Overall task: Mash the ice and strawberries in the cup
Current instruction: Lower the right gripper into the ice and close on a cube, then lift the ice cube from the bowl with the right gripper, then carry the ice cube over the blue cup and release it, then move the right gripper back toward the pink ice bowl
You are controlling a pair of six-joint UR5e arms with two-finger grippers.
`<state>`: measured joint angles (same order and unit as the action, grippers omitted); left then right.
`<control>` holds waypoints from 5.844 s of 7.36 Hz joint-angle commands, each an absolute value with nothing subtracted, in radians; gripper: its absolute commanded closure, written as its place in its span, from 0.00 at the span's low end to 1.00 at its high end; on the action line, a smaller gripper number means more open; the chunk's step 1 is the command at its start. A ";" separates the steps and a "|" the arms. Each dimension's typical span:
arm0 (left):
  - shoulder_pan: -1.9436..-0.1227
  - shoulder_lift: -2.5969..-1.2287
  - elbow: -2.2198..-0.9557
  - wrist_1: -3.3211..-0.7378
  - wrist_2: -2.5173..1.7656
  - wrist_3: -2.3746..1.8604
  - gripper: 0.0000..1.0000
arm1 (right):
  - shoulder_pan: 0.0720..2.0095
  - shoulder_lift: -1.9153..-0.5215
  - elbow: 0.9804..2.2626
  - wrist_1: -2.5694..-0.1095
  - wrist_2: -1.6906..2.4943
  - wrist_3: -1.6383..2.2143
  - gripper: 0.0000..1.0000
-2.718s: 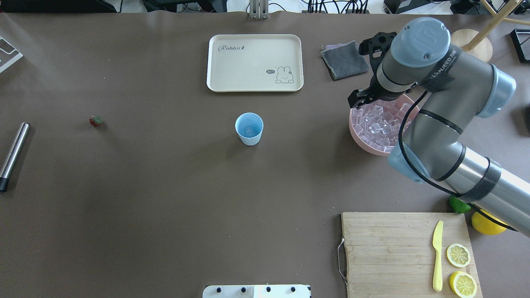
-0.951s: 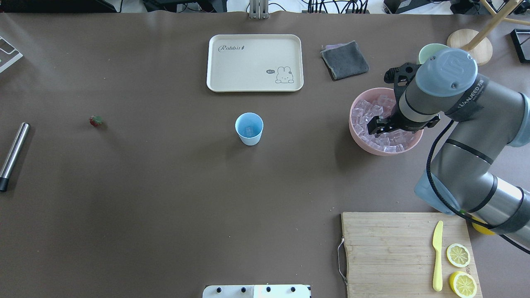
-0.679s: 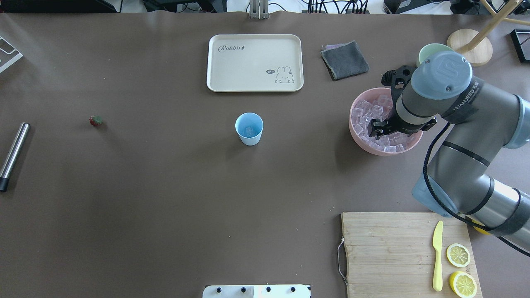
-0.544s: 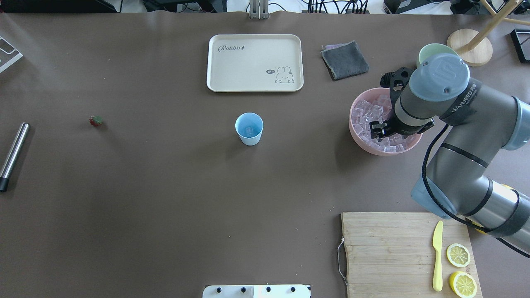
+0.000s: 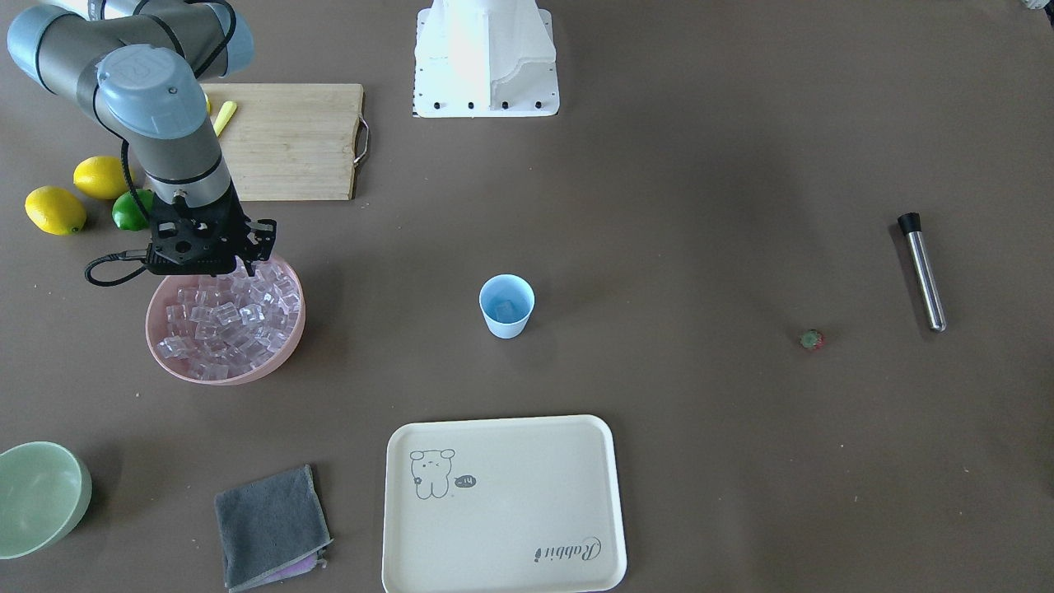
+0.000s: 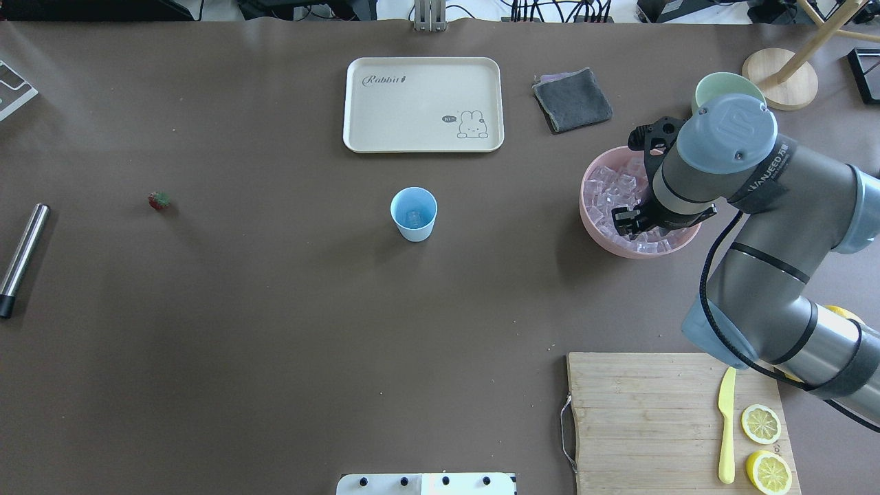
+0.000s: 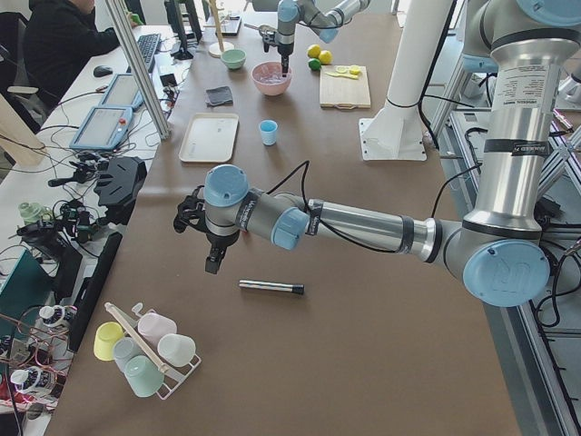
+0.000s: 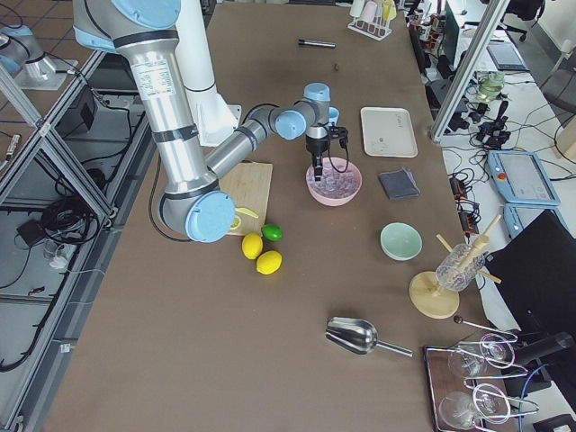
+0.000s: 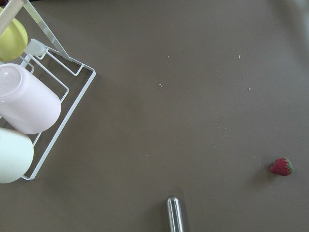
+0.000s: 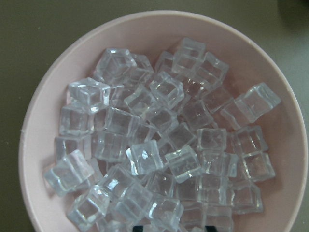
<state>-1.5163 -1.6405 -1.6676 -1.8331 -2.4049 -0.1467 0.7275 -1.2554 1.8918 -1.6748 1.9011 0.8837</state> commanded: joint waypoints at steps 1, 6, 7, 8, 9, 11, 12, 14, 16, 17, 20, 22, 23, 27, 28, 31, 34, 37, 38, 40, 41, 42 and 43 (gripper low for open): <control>-1.516 -1.649 -1.663 -1.833 -2.404 -0.146 0.01 | 0.709 -1.258 1.904 -1.675 1.908 0.887 0.48; -1.517 -1.638 -1.678 -1.833 -2.405 -0.147 0.01 | 0.700 -1.284 1.899 -1.675 1.898 0.882 0.48; -1.517 -1.640 -1.680 -1.833 -2.405 -0.147 0.01 | 0.692 -1.275 1.910 -1.677 1.899 0.887 0.48; -1.516 -1.640 -1.678 -1.833 -2.405 -0.147 0.01 | 0.684 -1.267 1.914 -1.707 1.898 0.891 0.48; -1.516 -1.640 -1.680 -1.833 -2.405 -0.146 0.01 | 0.686 -1.261 1.924 -1.735 1.896 0.891 0.48; -1.516 -1.640 -1.681 -1.833 -2.405 -0.146 0.01 | 0.690 -1.256 1.931 -1.749 1.899 0.884 0.54; -1.516 -1.640 -1.680 -1.833 -2.405 -0.146 0.01 | 0.683 -1.256 1.930 -1.749 1.896 0.885 0.54; -1.516 -1.640 -1.686 -1.833 -2.405 -0.146 0.01 | 0.680 -1.258 1.927 -1.749 1.893 0.885 0.54; -1.517 -1.638 -1.689 -1.833 -2.405 -0.147 0.01 | 0.673 -1.259 1.915 -1.747 1.890 0.882 0.53; -1.516 -1.638 -1.689 -1.833 -2.405 -0.147 0.01 | 0.673 -1.258 1.908 -1.747 1.890 0.881 0.53; -1.516 -1.640 -1.687 -1.833 -2.405 -0.156 0.01 | 0.676 -1.256 1.907 -1.746 1.887 0.881 0.67; -1.516 -1.640 -1.686 -1.876 -2.405 -0.207 0.01 | 0.690 -1.250 1.907 -1.749 1.894 0.879 0.83; -1.516 -1.640 -1.686 -1.876 -2.405 -0.212 0.01 | 0.704 -1.250 1.910 -1.750 1.901 0.879 0.83; -1.516 -1.640 -1.684 -1.878 -2.404 -0.212 0.01 | 0.767 -1.200 1.937 -1.752 1.933 0.876 0.83; -1.516 -1.640 -1.684 -1.876 -2.405 -0.212 0.01 | 0.794 -1.116 1.931 -1.765 1.950 0.885 0.83; -1.516 -1.638 -1.683 -1.876 -2.404 -0.212 0.01 | 0.786 -0.859 1.751 -1.760 1.948 0.995 0.85; -1.516 -1.638 -1.684 -1.876 -2.404 -0.212 0.01 | 0.666 -0.648 1.453 -1.543 1.840 1.196 0.85; -1.516 -1.637 -1.677 -1.876 -2.404 -0.212 0.01 | 0.592 -0.657 1.433 -1.405 1.777 1.230 0.84; -1.517 -1.637 -1.675 -1.876 -2.404 -0.212 0.01 | 0.572 -0.657 1.439 -1.401 1.758 1.239 0.83; -1.516 -1.629 -1.677 -1.875 -2.404 -0.213 0.01 | 0.557 -0.670 1.440 -1.370 1.729 1.243 0.67; -1.516 -1.629 -1.671 -1.875 -2.402 -0.212 0.01 | 0.557 -0.689 1.448 -1.377 1.730 1.238 0.53; -1.516 -1.629 -1.669 -1.875 -2.402 -0.212 0.01 | 0.543 -0.731 1.460 -1.370 1.715 1.242 0.53; -1.514 -1.631 -1.669 -1.875 -2.402 -0.215 0.01 | 0.540 -0.747 1.489 -1.374 1.712 1.243 0.26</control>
<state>-1.5152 -1.6295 -1.6702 -1.8746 -2.4024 -0.2124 0.5476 -0.7175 1.4612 -1.3731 1.7202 1.2414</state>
